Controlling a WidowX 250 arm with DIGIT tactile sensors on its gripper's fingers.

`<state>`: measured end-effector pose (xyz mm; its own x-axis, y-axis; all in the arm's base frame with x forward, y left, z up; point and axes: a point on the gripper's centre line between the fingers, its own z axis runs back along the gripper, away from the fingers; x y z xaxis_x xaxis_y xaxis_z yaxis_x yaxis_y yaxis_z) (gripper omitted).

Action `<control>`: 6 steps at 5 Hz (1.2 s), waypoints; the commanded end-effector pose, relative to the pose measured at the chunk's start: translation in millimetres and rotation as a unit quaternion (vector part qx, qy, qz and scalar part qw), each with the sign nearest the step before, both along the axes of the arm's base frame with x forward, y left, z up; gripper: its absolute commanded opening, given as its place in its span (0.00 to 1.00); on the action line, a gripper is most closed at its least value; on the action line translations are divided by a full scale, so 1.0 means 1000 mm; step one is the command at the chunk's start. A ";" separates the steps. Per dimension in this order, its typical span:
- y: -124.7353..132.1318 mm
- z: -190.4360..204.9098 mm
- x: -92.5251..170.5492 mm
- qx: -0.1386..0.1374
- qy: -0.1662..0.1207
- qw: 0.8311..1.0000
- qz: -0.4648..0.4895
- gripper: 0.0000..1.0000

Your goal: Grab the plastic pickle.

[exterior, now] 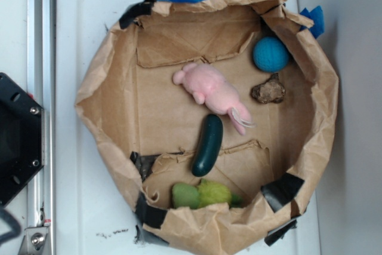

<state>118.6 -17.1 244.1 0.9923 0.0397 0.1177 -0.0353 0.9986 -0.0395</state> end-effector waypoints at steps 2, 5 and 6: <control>0.002 -0.006 0.050 -0.016 0.003 0.997 0.074 1.00; 0.005 -0.034 0.137 -0.065 0.002 0.927 0.370 1.00; 0.005 -0.034 0.137 -0.065 0.002 0.927 0.370 1.00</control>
